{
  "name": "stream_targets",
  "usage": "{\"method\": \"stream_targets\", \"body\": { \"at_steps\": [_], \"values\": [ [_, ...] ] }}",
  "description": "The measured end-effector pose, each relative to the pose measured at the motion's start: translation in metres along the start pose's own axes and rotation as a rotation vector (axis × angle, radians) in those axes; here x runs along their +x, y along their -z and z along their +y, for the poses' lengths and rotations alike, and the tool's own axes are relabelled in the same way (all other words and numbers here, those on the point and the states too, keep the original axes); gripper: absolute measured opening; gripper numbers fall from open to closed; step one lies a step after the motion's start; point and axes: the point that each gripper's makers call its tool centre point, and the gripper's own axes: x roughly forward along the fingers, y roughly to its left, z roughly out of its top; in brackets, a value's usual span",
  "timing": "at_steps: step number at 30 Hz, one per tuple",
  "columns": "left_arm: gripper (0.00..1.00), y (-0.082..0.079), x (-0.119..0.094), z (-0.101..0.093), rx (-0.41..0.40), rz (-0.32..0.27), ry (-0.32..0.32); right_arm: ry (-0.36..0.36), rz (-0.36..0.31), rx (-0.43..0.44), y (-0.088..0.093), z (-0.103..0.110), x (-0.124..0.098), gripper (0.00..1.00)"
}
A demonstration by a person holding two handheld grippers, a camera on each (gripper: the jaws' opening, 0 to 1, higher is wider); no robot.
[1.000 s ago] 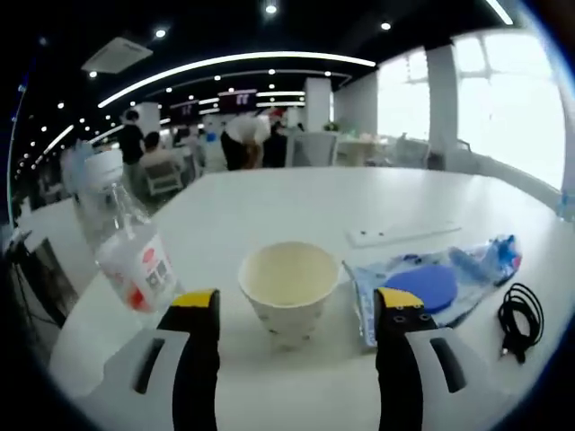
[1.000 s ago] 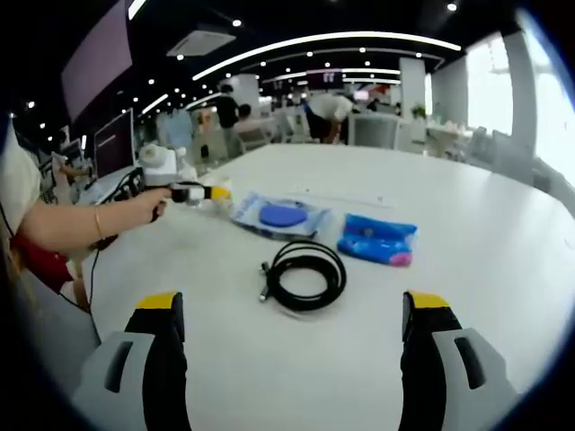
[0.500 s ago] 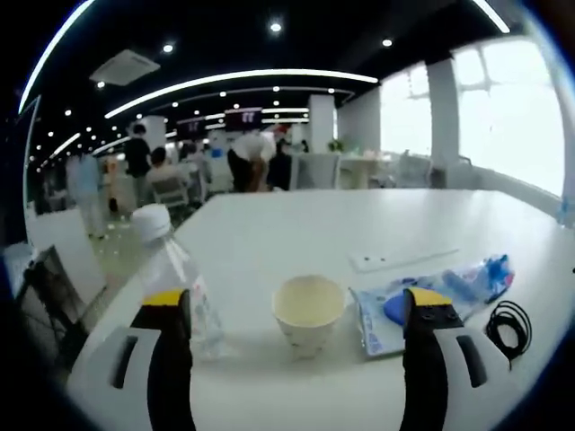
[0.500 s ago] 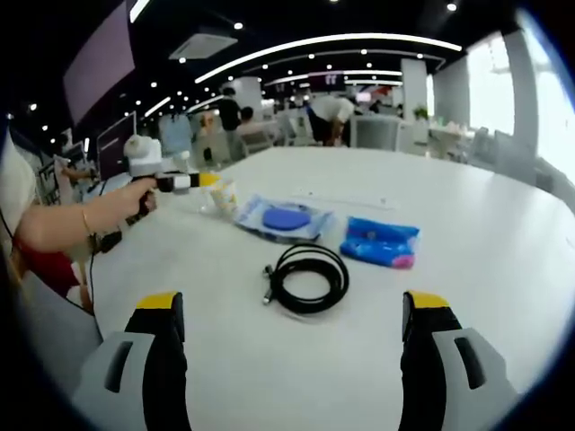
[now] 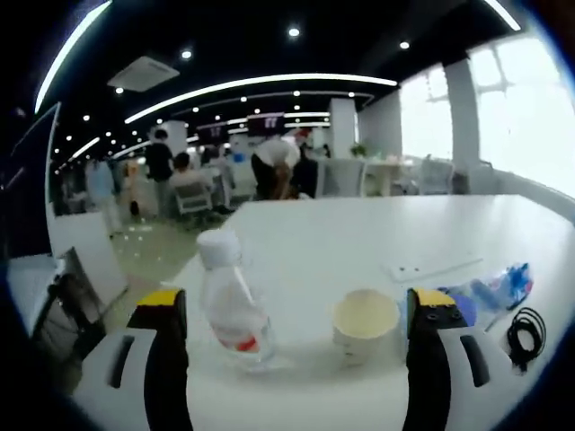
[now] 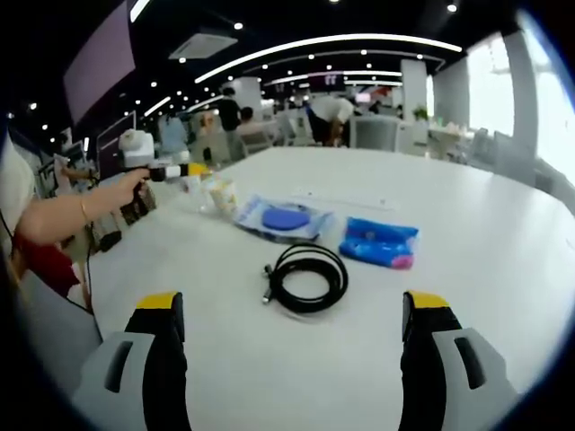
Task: Arrange the tabletop items into an orderly group along one side of the table until the central work area is clear of visible clutter.
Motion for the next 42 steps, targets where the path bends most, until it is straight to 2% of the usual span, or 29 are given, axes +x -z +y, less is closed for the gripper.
{"method": "stream_targets", "body": {
  "at_steps": [2, 7, 10, 12, 16, 29, 34, 38, 42],
  "values": [
    [0.98, -0.004, 0.003, 0.009, -0.005, 0.000, -0.016, 0.001, 0.002, -0.001, 0.000, 0.000, 0.000, 1.00],
    [0.87, -0.010, 0.010, 0.025, -0.004, 0.003, -0.039, 0.008, 0.005, 0.001, 0.001, -0.002, 0.001, 1.00],
    [0.77, -0.012, 0.013, 0.031, 0.015, 0.003, -0.045, 0.012, 0.009, 0.003, 0.003, -0.003, 0.001, 1.00],
    [0.68, -0.011, 0.015, 0.036, 0.000, 0.010, -0.048, 0.016, 0.010, 0.003, 0.003, -0.004, 0.001, 1.00],
    [0.60, -0.009, 0.022, 0.039, -0.017, 0.020, -0.043, 0.024, 0.012, 0.006, 0.003, -0.006, 0.000, 1.00],
    [0.26, -0.010, 0.033, 0.044, 0.028, 0.040, -0.041, 0.036, 0.025, 0.012, 0.007, -0.009, -0.001, 1.00],
    [0.21, -0.011, 0.035, 0.047, 0.022, 0.040, -0.050, 0.040, 0.026, 0.012, 0.007, -0.010, -0.001, 1.00],
    [0.20, -0.012, 0.035, 0.048, -0.016, 0.046, -0.047, 0.041, 0.026, 0.012, 0.008, -0.011, -0.001, 1.00],
    [0.20, -0.012, 0.037, 0.047, -0.016, 0.051, -0.051, 0.042, 0.024, 0.013, 0.007, -0.011, -0.001, 1.00]
  ]
}}
